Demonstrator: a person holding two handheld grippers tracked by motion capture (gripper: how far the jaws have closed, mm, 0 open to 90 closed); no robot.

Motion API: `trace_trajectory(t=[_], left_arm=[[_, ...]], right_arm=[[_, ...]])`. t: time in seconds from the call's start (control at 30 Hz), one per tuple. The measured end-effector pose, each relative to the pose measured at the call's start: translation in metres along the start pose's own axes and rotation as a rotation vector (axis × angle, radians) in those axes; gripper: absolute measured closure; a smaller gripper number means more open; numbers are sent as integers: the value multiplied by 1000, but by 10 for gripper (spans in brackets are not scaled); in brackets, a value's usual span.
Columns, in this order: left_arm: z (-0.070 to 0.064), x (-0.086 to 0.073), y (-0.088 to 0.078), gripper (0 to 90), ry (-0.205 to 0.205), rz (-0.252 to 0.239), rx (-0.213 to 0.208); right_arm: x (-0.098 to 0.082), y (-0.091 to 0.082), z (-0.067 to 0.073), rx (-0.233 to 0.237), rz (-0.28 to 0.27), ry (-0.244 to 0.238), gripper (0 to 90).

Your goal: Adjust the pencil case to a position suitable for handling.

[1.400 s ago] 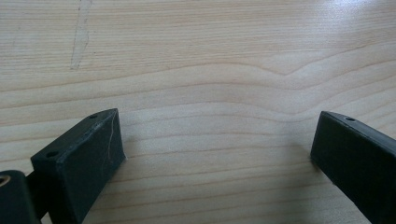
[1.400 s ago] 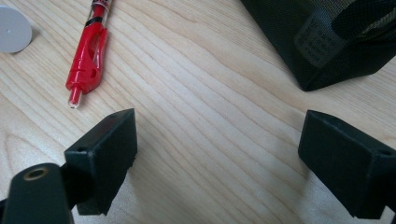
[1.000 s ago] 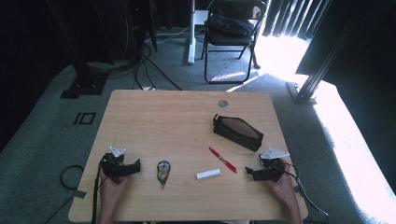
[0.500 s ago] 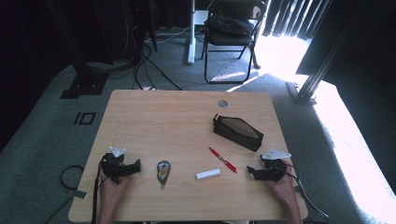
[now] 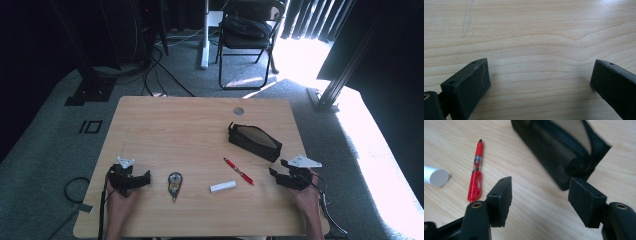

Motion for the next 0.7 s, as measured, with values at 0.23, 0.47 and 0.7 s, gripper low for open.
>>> trace_trajectory(t=[0.23,0.47,0.7], left_arm=[[0,0,0,26,1,0,0],[0,0,0,26,1,0,0],[0,0,0,26,1,1,0]], right_arm=[[18,-9,-12,-44,-36,17,418],[38,-7,-27,-72,-72,38,430],[50,4,-45,-88,-64,58,450]])
Point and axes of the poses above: each handheld gripper's, and its own axes: y roughly forward along the jaws, x roughly out of its top, z roughly to its left, the point moved 8 cm from there along y, roughly forward along the jaws, and after that the axes turned 7 degrees about x, right-handed, at the moved point
